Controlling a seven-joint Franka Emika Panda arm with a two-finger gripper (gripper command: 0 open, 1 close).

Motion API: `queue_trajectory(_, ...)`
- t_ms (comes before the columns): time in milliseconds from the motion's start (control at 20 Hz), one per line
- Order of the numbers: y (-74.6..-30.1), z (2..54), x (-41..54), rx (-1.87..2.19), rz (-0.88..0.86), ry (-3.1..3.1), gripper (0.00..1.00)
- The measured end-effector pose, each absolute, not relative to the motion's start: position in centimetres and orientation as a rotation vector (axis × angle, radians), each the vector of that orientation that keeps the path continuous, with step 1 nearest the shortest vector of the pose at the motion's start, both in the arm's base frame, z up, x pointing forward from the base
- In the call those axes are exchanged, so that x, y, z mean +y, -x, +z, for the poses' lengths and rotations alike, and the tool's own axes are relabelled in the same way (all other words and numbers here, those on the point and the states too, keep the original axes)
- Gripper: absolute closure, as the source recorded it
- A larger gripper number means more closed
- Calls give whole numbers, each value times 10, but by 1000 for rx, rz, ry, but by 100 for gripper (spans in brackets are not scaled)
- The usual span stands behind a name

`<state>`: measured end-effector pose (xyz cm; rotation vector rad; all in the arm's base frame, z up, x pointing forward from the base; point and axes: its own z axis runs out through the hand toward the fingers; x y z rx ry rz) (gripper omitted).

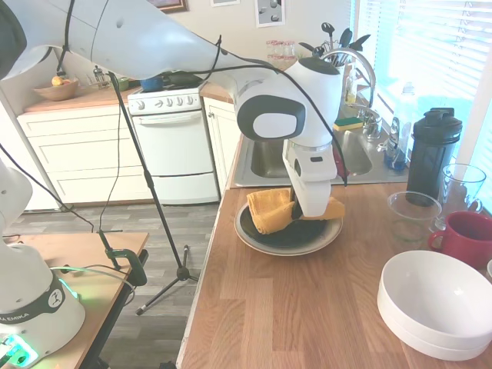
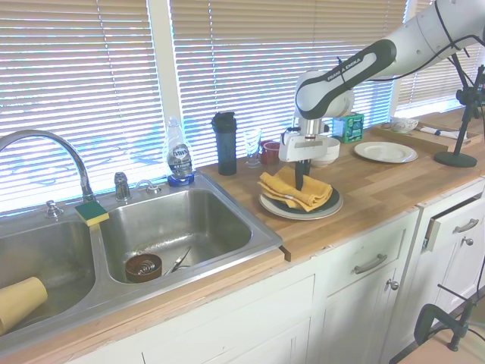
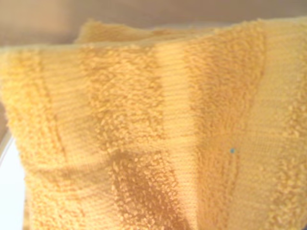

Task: Wipe the blue plate in clockwise motion

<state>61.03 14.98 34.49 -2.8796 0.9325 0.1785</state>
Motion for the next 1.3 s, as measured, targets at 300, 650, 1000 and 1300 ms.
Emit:
queue_trajectory(300,-629,341,124,1014,162,2863,100)
queue_trajectory(650,-614,350,100,1058,148,2876,100)
queue_trajectory(1000,-563,355,113,1021,176,2907,100)
queue_trajectory(1300,-534,351,150,968,175,2943,100)
